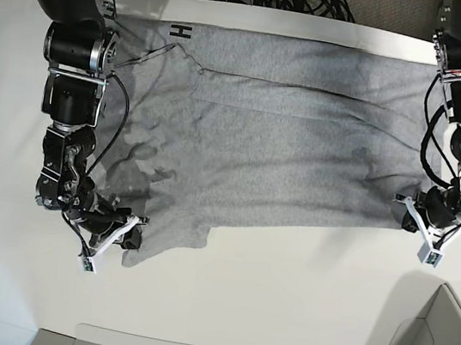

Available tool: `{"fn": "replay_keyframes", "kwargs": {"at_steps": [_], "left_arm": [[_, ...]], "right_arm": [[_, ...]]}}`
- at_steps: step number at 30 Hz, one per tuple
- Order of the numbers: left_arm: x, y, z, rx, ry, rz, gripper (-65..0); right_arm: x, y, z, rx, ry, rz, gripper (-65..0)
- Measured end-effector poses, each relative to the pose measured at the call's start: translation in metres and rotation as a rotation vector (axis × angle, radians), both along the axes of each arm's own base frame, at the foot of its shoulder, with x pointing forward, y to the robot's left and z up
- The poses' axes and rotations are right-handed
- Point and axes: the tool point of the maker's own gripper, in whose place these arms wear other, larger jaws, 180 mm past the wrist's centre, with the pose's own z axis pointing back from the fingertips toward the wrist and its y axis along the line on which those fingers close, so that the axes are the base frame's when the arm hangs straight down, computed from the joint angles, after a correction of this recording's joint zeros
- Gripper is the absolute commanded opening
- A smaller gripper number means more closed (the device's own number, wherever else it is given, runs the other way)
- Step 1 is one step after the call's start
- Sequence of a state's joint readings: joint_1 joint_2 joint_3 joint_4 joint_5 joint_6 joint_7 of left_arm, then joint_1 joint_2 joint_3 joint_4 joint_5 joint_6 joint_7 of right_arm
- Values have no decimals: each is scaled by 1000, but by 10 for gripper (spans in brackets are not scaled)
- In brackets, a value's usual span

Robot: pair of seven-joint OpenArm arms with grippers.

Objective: Fold the T-shirt properly
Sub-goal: 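Lift the hem edge with both grippers and fold it over toward the collar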

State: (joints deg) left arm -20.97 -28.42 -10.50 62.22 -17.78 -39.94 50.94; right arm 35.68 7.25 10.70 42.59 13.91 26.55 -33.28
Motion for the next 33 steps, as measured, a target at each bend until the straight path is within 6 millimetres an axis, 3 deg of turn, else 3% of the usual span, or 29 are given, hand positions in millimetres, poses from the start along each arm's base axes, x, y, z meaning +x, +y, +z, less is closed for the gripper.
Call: {"fn": "replay_keyframes", "kwargs": {"at_steps": [9, 16, 23, 30, 33], "left_arm": [[-1, 1, -1, 2, 3, 0, -650], [-2, 1, -2, 3, 5, 1, -650], [-5, 2, -3, 6, 15, 1, -650], [-27, 6, -15, 40, 48, -20, -650], [-35, 7, -17, 55, 58, -27, -650]], "right_arm": [[-32, 3, 21, -127, -24, 75, -650], [-43, -5, 13, -160, 3, 76, -650], [-61, -4, 36, -227, -48, 102, -650], [-86, -35, 56, -317, -40, 48, -650], [-103, -37, 53, -337, -38, 48, -650]]}}
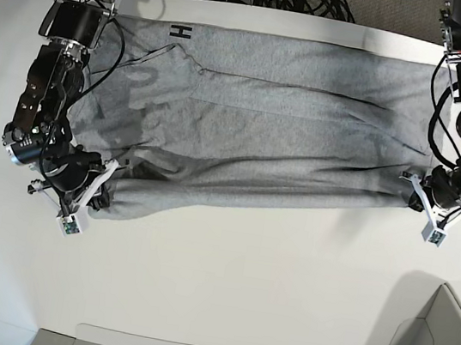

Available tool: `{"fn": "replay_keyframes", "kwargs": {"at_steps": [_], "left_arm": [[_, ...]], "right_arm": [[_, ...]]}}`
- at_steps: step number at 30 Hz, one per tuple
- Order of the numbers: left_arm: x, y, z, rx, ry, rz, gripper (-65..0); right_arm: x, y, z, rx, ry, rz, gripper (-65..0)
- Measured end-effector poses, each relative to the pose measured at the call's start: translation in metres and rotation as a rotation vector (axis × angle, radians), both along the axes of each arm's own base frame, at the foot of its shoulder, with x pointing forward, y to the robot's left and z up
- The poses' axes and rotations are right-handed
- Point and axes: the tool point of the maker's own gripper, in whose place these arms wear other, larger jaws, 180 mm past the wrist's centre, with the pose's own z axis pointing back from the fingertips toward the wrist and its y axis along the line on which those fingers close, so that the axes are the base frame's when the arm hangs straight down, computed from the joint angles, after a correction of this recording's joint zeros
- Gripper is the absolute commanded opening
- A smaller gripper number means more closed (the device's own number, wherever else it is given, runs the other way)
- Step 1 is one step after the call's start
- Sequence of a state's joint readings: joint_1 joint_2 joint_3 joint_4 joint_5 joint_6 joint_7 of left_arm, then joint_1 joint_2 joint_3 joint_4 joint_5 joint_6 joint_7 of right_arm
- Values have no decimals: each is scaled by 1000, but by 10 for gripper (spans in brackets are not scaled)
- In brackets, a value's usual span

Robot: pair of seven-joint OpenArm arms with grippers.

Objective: Fold the T-shirt properly
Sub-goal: 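Lift the hem edge with both grippers and fold it over toward the collar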

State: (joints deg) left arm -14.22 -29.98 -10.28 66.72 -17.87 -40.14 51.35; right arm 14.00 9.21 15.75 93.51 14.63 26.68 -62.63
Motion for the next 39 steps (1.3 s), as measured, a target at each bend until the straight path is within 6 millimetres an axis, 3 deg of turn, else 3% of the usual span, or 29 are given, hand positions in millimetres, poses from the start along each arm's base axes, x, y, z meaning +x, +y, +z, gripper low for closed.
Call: {"fn": "replay_keyframes", "kwargs": {"at_steps": [5, 9, 21, 31, 37, 39], "left_arm": [[-12, -3, 0, 31, 33, -22, -650], [-13, -7, 11, 65, 26, -47, -650], [-44, -16, -1, 90, 63, -93, -650], [-53, -27, 7, 113, 37, -135, -650], [-52, -27, 12, 125, 22, -136, -439], [-49, -27, 18, 128, 4, -136, -413]], "right_arm": [[-27, 1, -14, -28, 43, 10, -650], [-42, -2, -11, -65, 44, 19, -650], [-91, -37, -23, -75, 85, -89, -650], [-113, -49, -31, -91, 115, -124, -650], [-115, -50, -32, -98, 119, -124, -650], [-116, -54, -28, -100, 109, -136, -650]]}}
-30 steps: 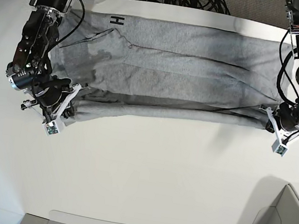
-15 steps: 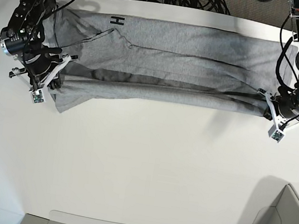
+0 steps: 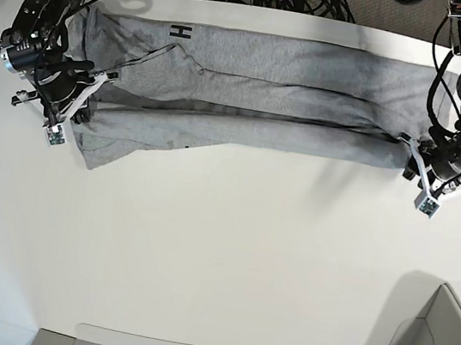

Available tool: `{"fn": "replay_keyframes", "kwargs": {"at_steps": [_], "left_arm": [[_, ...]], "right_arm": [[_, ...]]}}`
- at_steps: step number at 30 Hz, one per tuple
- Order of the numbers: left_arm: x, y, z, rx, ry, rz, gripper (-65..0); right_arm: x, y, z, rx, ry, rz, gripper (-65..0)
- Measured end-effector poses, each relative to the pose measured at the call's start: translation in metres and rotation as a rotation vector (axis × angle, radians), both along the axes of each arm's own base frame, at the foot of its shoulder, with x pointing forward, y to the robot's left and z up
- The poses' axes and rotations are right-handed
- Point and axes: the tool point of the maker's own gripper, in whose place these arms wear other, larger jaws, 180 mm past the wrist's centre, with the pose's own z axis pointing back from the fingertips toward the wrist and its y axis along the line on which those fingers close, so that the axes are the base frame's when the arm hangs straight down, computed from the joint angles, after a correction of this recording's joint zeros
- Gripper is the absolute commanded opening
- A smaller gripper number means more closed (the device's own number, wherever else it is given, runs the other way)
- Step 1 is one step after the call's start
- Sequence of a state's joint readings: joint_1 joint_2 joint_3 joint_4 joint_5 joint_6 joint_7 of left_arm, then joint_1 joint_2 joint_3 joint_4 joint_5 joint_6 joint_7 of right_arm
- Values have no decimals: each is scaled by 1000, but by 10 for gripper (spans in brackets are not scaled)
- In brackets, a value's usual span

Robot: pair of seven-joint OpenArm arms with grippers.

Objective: Fold the T-shirt properly
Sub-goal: 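Lift the hem edge with both grippers and fold it over toward the collar, then hold the folded edge with both grippers and pull it taut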

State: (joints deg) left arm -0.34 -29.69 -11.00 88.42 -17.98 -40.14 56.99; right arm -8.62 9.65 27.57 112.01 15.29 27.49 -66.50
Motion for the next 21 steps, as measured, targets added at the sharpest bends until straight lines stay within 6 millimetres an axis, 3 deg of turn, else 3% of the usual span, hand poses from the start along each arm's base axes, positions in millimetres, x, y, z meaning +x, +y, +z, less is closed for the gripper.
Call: {"fn": "replay_keyframes", "kwargs": {"at_steps": [5, 9, 14, 21], "left_arm": [[-3, 17, 13, 8, -40, 52, -418], [-8, 19, 9, 14, -26, 55, -418], [-11, 18, 6, 8, -17, 55, -416], [-13, -11, -9, -75, -11, 65, -413]], "right_arm": [[-12, -23, 1, -92, 44, 39, -650], [-19, -40, 8, -162, 70, 35, -650], [-20, -37, 7, -161, 77, 40, -650], [-18, -24, 4, -156, 83, 82, -650]]}}
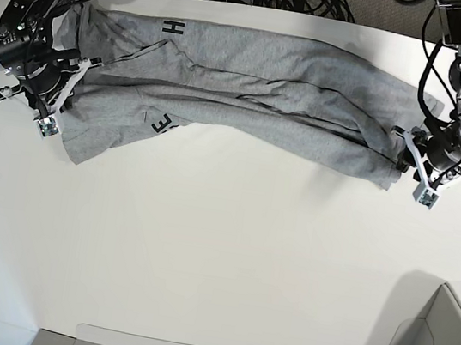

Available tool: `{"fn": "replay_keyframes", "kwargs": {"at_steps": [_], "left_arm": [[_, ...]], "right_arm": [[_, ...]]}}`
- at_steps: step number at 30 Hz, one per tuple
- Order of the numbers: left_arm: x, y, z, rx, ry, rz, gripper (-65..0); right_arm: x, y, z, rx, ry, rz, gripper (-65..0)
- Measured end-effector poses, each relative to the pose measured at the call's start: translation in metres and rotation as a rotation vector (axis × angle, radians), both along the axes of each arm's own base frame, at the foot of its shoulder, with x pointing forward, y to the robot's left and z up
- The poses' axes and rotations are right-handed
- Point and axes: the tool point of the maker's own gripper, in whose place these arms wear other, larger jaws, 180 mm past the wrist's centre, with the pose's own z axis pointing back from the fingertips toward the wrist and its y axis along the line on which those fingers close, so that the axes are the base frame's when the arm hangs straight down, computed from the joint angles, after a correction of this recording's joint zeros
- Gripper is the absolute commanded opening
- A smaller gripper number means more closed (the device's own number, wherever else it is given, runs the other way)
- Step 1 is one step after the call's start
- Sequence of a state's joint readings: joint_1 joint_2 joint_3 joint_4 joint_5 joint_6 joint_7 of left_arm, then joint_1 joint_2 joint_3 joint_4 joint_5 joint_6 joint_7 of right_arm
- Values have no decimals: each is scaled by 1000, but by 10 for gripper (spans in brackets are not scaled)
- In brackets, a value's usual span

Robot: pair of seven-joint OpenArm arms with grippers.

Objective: Fold the T-shirt properly
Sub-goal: 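Hold the folded edge with both grippers and pull it taut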

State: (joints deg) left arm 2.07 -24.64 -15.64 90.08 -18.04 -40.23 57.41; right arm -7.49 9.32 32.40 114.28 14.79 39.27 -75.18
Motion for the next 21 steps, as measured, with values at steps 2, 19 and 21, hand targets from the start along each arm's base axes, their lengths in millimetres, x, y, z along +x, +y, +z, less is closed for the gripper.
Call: {"fn": "replay_keyframes", "kwargs": {"at_steps": [2, 19, 21], "left_arm": [[0, -5, -2, -14, -1, 2, -402], [19, -11, -15, -88, 9, 45, -371], [19, -11, -15, -88, 11, 45, -372]], "right_arm": [[0, 0, 0, -1, 0, 0, -650], [0, 1, 0, -2, 3, 4, -650], [0, 1, 0, -2, 3, 4, -650]]}}
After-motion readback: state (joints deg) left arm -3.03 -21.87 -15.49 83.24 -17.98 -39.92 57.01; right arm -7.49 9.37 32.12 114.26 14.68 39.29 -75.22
